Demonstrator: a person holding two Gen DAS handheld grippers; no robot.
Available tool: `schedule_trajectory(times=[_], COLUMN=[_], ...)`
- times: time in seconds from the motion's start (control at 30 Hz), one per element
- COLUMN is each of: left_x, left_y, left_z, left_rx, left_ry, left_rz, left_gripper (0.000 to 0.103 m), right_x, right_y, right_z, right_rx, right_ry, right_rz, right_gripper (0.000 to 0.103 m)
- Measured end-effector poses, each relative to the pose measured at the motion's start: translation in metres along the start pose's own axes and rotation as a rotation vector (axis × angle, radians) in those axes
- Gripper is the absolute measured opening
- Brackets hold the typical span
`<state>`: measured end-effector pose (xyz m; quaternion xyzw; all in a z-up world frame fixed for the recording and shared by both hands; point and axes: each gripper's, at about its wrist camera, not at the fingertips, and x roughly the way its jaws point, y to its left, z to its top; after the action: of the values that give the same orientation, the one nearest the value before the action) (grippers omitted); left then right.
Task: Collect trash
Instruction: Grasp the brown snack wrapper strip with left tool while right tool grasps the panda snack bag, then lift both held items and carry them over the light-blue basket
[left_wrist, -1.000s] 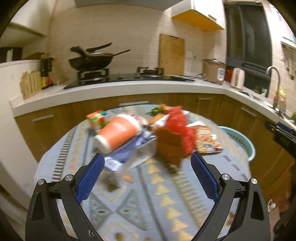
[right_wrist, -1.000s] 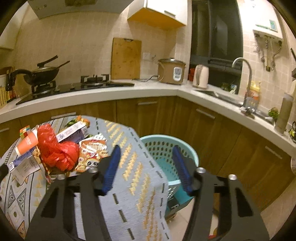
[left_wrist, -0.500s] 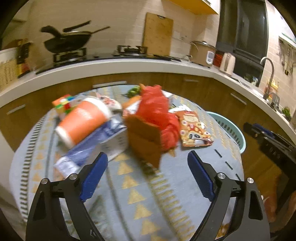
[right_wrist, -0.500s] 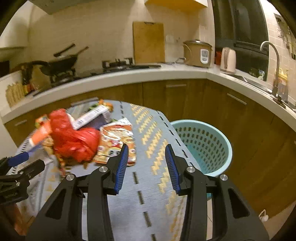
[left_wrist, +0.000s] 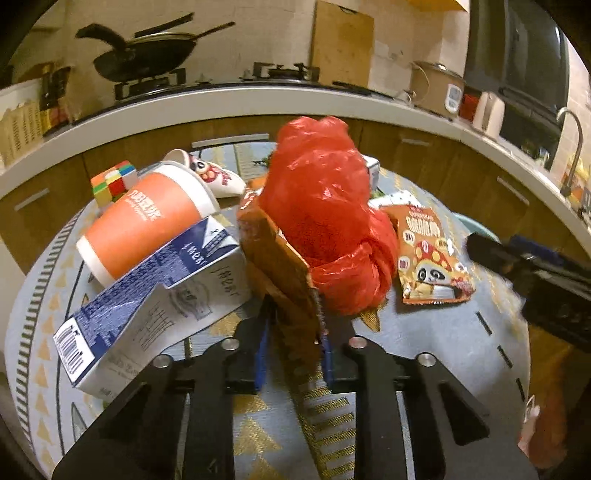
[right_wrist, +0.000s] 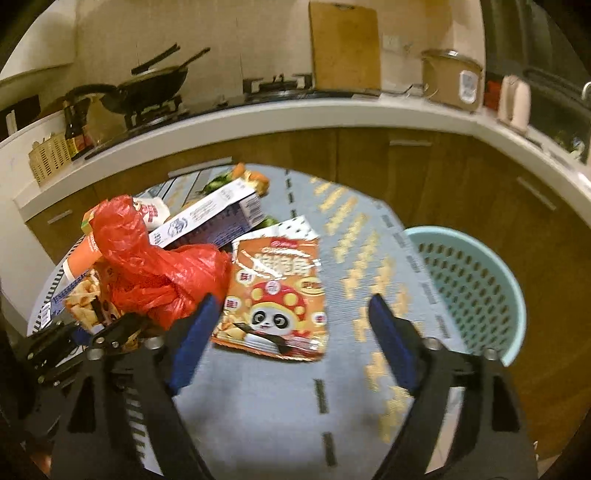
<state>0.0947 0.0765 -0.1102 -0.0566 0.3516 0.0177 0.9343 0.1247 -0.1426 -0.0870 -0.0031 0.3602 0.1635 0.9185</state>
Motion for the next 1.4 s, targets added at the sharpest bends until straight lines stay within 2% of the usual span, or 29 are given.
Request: schedule_trajectory(times=[0.1,0.3,0.47,0.53,0.67,0.73,0.87,1.13,1.23,1.3,1.4], left_x=[0.000,0.003,0.003,-0.001,-0.012,-0.021,-0.043,-0.086,-0.101,-0.108,-0.112], left_y=[0.004,0.008,0.005,0.002,-0.003,-0.004,-0.002,-0.011,-0.019,-0.027,-0.039], left_z=[0.000,0.002,0.001,0.000,0.001,0.002,0.004,0.017,0.024,0.029,0.032], left_rx=[-0.022,-0.056,-0.040,-0.028,-0.012,-0.019,-0.047,-0.056,-0.045,-0.029,-0.006], left_ry=[-0.008,-0.002,-0.006,-0.021,-0.061,-0.071,-0.123,-0.227,-0.263,-0.283,-0.296], left_rz=[-0.011,-0.037,-0.023,-0.013,0.000,-0.002,-0.048,-0.069,-0.081,-0.093,-0.103], left_gripper=[0.014,0.014,0.013,0.012,0.005,0.004,0.003,0.003,0.003,0.003,0.003], right_x=[0.021,0.067,0.082,0.082,0.073,0.065,0.042,-0.014,-0.031,-0.037,-0.032], right_y=[0.001,-0.009,0.011,0.017,0.013,0.006,-0.004,-0.011,-0.018,-0.024,-0.030], right_z=[0.006,0.013,0.011,0.010,0.008,0.005,0.004,0.020,0.025,0.027,0.022], right_rx=[0.006,0.068,-0.026,-0.048,-0.029,0.007,0.032,0.012,0.016,0.017,0.004], right_ry=[0.064,0.206,0.228,0.216,0.199,0.195,0.162,0.032,-0.009,-0.020,0.026], right_rz=[-0.039,0.032,-0.048,-0.047,-0.015,0.030,0.067,0.066,0.066,0.075,0.119], right_gripper=[0.085,0.087,0.090,0.072,0.018,0.011,0.009,0.009,0.005,0.005,0.005])
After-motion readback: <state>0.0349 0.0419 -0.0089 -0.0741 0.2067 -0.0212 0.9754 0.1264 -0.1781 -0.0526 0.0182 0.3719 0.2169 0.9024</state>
